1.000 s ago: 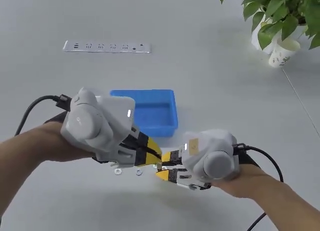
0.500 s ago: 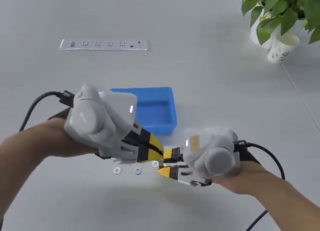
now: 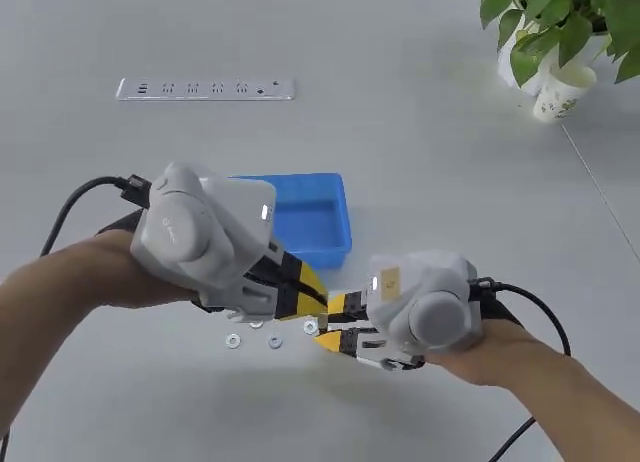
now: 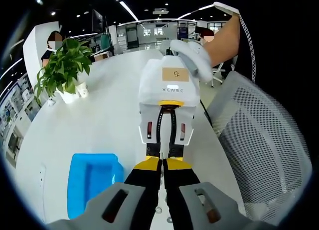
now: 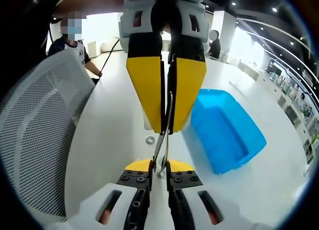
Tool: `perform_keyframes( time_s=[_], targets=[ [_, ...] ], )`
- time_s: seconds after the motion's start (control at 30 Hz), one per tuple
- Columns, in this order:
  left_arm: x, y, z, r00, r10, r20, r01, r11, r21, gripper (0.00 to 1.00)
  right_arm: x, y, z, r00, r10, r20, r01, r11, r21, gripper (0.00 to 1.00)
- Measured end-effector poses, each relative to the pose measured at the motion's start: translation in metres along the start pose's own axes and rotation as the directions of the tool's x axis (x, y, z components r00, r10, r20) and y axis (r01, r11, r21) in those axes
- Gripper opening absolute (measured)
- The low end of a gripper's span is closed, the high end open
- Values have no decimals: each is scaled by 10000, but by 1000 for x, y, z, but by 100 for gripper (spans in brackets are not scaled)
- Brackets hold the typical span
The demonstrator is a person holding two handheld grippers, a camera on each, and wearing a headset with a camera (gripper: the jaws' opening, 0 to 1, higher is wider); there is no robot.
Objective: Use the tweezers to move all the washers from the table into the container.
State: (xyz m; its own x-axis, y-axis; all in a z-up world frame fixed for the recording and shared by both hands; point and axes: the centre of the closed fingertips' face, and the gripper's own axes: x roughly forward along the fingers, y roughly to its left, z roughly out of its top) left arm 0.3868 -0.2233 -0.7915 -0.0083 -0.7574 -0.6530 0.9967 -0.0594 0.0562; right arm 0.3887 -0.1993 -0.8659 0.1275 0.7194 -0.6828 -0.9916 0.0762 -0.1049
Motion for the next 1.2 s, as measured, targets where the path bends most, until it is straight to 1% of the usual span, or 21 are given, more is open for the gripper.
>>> perform_keyframes(
  time_s=[0.13, 0.27, 0.57, 0.67, 0.83, 1.03, 1.1, 1.2],
  targets=[
    [0, 0, 0, 10000, -34, -8, 34, 10000, 33, 5, -1, 0, 0, 10000, -31, 0, 31, 10000, 44, 12],
    [2, 0, -2, 9999, -76, -114, 77, 9999, 77, 5, 0, 1, -2, 10000, 22, -66, -21, 10000, 48, 12],
    [3, 2, -1, 9999, -29, -110, 31, 9998, 174, 5, 0, -1, -2, 10000, -54, -34, 54, 10000, 51, 13],
    [4, 2, 1, 9999, -99, -45, 100, 9999, 119, 5, 0, -1, -2, 10000, -58, -44, 59, 10000, 60, 13],
    [5, 4, 1, 10000, -68, 2, 68, 9999, 112, 5, -1, -2, -3, 10000, -86, -46, 87, 9999, 127, 13],
    [4, 4, 1, 10000, -84, -9, 84, 10000, 15, 5, -3, -3, 1, 9998, -115, 167, 108, 9991, 401, 13],
    [4, 5, 0, 10000, -56, -26, 56, 10000, -9, 5, -3, -3, 1, 9998, -119, 165, 111, 9989, 457, 13],
    [4, 4, -1, 9999, -105, -51, 105, 9999, -5, 5, -3, -2, 2, 9998, -90, 186, 82, 9989, 456, 13]
  ],
)
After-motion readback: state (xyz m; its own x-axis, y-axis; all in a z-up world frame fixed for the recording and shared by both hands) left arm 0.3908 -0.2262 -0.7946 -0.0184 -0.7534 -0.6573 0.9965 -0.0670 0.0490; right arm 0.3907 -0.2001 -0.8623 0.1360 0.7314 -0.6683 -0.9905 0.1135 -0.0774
